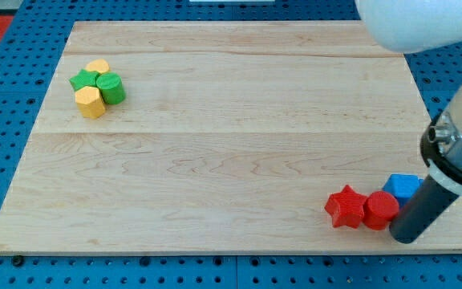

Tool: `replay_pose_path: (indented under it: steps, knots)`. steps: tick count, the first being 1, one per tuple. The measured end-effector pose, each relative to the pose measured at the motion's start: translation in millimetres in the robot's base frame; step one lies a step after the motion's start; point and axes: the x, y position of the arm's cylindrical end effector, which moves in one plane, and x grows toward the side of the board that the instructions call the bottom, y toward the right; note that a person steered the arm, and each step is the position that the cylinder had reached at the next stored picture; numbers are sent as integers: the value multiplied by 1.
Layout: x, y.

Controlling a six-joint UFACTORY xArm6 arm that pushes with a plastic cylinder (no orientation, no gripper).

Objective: Nudge the blue triangle and blue cube down a bit

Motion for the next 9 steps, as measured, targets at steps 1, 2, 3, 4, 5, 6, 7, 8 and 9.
replay_pose_path:
  steps: [1,2,3,4,5,6,7,8,9]
  knots:
    - [-2,-7]
    - [7,17]
    - [10,67]
    - [4,90]
    - [-27,90]
    - [-52,90]
    - [-55,74]
    - [-53,55]
    - [-53,54]
